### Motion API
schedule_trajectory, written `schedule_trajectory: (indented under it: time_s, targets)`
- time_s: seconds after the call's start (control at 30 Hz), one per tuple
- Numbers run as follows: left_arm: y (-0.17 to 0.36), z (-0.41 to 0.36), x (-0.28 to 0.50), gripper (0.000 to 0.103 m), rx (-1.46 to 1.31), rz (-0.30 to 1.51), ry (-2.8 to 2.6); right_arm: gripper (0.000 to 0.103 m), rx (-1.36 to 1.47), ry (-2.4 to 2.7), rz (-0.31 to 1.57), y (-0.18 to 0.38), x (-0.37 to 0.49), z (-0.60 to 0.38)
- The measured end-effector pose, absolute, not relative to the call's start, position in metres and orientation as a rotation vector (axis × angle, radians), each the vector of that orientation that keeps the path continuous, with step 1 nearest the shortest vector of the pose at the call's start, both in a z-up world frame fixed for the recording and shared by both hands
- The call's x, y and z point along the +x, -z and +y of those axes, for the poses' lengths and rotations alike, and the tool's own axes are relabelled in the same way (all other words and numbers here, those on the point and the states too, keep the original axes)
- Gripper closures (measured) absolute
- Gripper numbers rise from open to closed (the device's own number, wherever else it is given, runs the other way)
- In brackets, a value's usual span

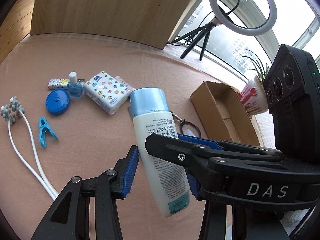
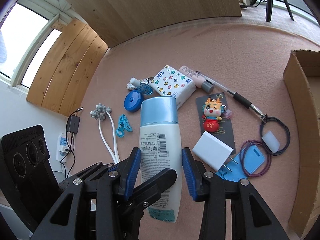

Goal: Organize objects
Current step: 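Carry the lotion bottle to the cardboard box and release it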

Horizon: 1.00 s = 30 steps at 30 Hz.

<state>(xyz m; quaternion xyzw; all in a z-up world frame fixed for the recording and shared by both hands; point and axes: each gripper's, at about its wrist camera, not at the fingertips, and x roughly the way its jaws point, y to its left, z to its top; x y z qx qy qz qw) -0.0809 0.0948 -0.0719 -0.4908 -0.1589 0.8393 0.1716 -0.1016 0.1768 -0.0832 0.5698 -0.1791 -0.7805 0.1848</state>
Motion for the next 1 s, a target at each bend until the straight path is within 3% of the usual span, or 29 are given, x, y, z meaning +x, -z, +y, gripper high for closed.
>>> schedule_trajectory:
  time_s: [0.4,0.9,0.93,0.97,1.0]
  targets:
    - [0.036,0.23,-0.091,0.055,-1.261,-0.322,-2.262,0.064,1.527,2.423,-0.594,0.035,-0.071,0.299]
    - [0.048,0.319,-0.095,0.054,-1.264,-0.22,-2.165,0.064,1.56,2.543,-0.692,0.042,-0.041,0.396]
    - [0.048,0.32,-0.095,0.049,-1.263,-0.191,-2.179,0.064,1.559,2.547,-0.689,0.042,-0.04,0.397]
    - [0.049,0.32,-0.096,0.029,-1.268,-0.162,-2.198,0.064,1.551,2.552,-0.68,0.042,-0.039,0.399]
    - [0.049,0.319,-0.095,0.018,-1.271,-0.148,-2.223,0.06,1.535,2.579,-0.658,0.04,-0.037,0.4]
